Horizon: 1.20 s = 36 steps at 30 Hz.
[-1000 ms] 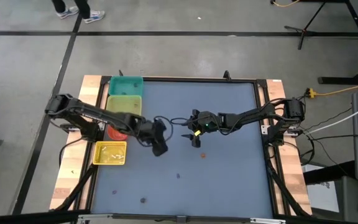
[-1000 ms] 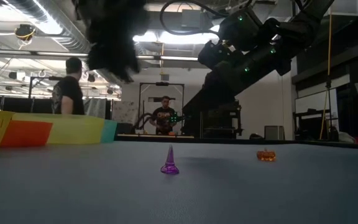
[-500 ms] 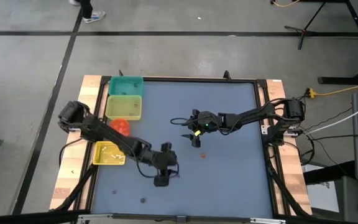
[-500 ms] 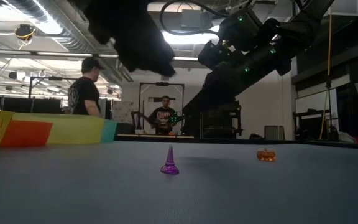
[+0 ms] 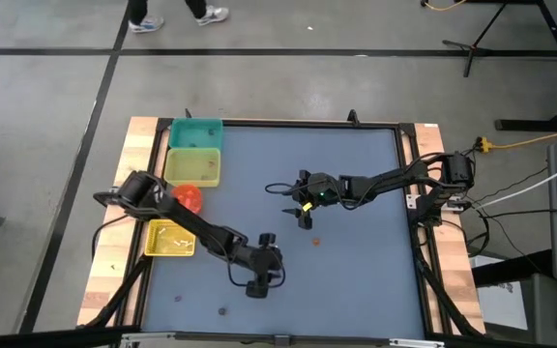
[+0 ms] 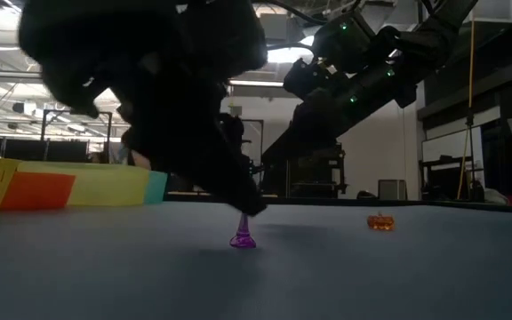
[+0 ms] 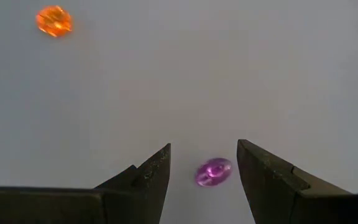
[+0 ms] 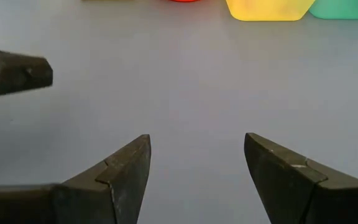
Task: Sort Halloween decoration
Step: Put the right purple witch hat toy into the yellow bin
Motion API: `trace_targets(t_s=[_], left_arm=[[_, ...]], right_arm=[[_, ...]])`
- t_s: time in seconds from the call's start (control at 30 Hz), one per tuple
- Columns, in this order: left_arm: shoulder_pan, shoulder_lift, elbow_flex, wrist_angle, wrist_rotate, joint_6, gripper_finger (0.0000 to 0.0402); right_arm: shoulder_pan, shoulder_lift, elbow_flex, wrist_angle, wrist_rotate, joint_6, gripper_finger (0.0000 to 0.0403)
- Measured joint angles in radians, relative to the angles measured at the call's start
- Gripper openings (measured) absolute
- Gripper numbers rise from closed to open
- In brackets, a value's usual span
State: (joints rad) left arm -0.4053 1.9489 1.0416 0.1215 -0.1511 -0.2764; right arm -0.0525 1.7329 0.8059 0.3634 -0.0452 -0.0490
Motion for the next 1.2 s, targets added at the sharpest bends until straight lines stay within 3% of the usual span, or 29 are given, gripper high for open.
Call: trace_targets(t_s=[0.47, 1.2], left_arm=[[-0.001, 0.029, 0.000, -0.005, 0.048, 0.000, 0.0163], [-0.001, 0.039, 0.000, 0.009, 0.054, 0.000, 0.0080]], right_arm=[[0.000, 0.000, 0.000, 0.000, 0.000, 0.000, 0.0259], [0.000, 0.000, 0.000, 0.000, 0.000, 0.000, 0.0259]])
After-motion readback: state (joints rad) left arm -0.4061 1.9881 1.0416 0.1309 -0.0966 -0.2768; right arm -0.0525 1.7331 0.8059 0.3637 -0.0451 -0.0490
